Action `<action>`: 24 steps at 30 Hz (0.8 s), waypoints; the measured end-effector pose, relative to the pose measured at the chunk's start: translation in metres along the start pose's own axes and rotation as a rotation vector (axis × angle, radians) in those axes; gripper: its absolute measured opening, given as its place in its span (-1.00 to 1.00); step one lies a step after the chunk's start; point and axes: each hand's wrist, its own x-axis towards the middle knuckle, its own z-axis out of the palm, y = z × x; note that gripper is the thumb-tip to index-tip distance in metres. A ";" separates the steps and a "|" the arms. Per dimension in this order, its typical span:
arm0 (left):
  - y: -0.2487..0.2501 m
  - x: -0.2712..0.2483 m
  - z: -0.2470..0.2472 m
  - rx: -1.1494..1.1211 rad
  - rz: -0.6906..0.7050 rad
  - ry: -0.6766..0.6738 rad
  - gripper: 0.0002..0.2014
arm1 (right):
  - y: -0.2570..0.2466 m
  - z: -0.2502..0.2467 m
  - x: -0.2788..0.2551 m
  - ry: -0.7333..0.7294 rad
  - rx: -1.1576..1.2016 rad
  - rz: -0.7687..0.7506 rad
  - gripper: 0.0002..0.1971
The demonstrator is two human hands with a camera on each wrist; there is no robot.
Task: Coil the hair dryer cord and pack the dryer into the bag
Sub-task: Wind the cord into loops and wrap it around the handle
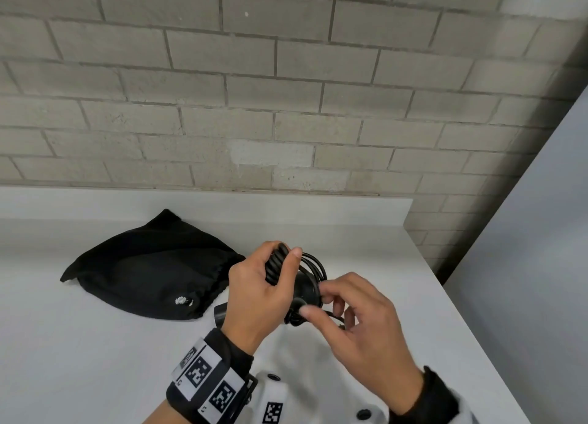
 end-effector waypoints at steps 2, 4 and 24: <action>0.001 0.000 -0.001 0.017 0.039 0.009 -0.67 | -0.001 0.008 -0.003 0.045 0.016 0.056 -0.88; 0.002 0.002 -0.003 0.062 0.093 0.003 -0.69 | -0.007 0.008 -0.001 0.039 0.081 0.190 -0.87; -0.007 0.000 0.003 0.060 0.141 -0.054 -0.73 | 0.009 -0.007 -0.017 -0.166 0.770 0.167 -0.58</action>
